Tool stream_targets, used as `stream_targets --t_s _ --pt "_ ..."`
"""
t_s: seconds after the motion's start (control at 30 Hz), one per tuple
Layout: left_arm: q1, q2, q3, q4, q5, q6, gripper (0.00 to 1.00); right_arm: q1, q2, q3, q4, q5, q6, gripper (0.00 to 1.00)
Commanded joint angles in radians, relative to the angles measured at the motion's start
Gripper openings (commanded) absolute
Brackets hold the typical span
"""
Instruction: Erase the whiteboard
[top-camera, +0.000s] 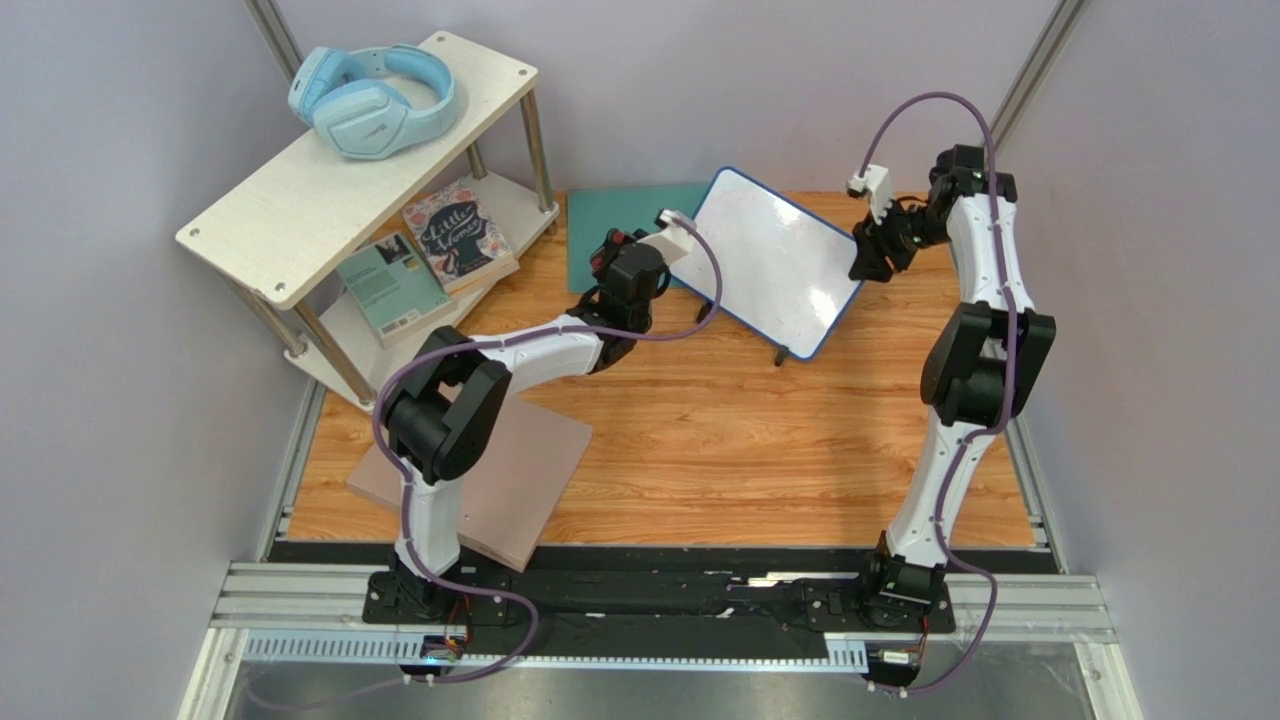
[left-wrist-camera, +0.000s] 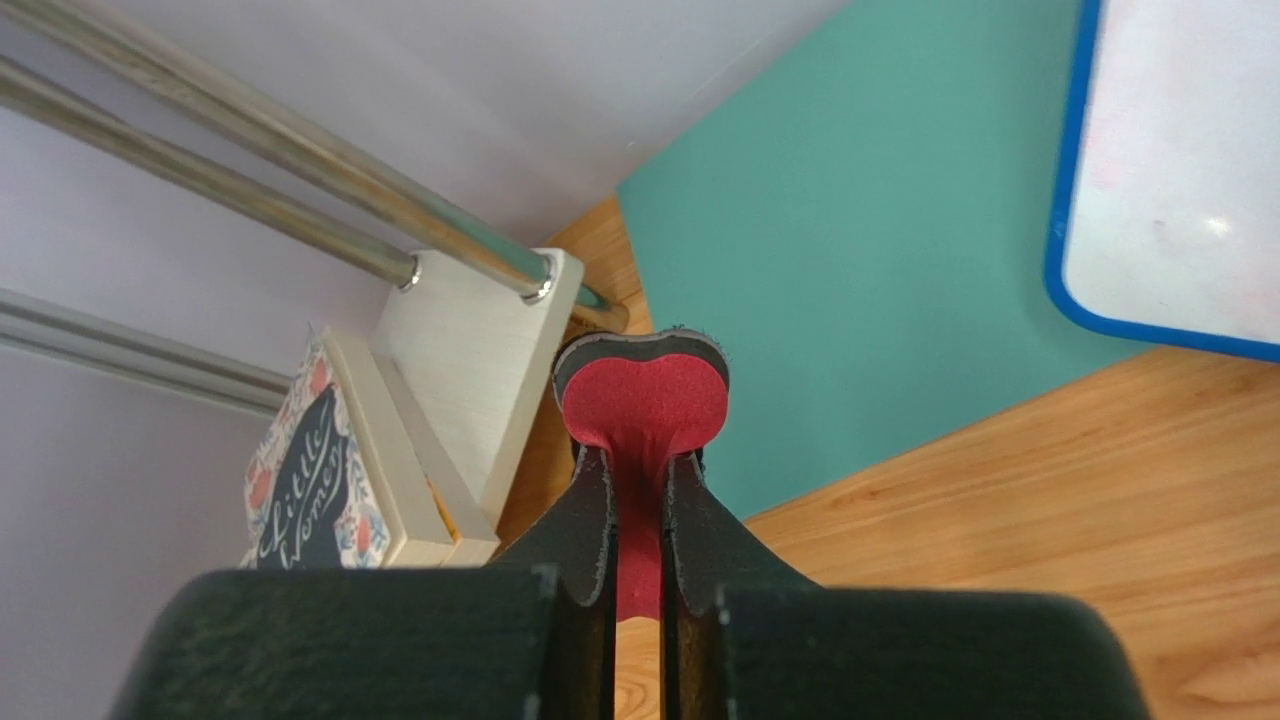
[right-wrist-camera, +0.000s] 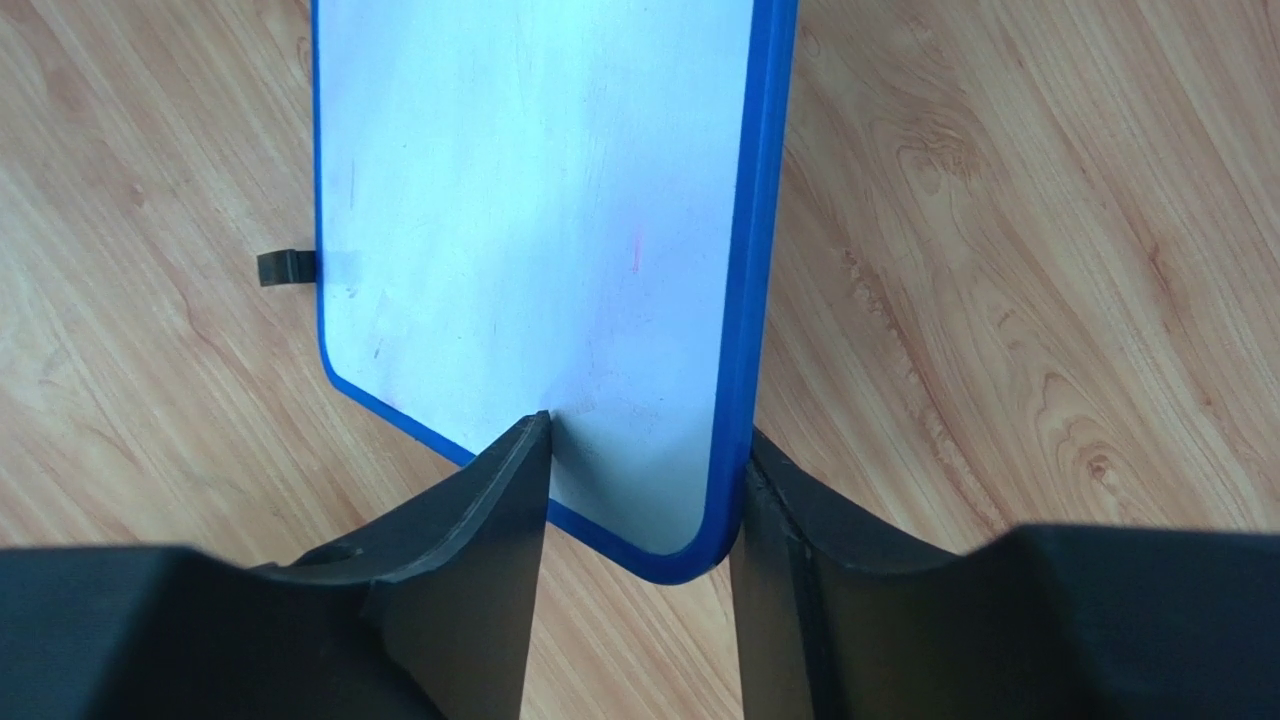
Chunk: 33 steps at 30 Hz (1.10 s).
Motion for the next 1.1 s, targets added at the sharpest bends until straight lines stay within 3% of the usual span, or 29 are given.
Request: stream_targets --t_s 0.0,0.33,0.57,0.73,1.07 --pt "0.014 -0.074 -0.003 -0.023 0.026 -0.086 0.0 0.039 0.077 0.001 -0.441 0.093 -0.067 0.49" --pt "0.016 -0.061 -0.024 -0.089 0.061 -0.138 0.0 0.051 0.063 0.01 -0.441 0.09 -0.086 0.54" --pt "0.016 -0.051 -0.036 -0.096 0.071 -0.132 0.0 0.085 0.044 -0.044 -0.441 0.142 -0.15 0.33" --pt "0.014 -0.048 -0.044 -0.1 0.067 -0.128 0.0 0.117 0.059 -0.059 -0.441 0.202 -0.158 0.44" --pt "0.016 -0.025 -0.035 -0.136 0.078 -0.143 0.0 0.128 0.065 -0.027 -0.441 0.236 -0.139 0.55"
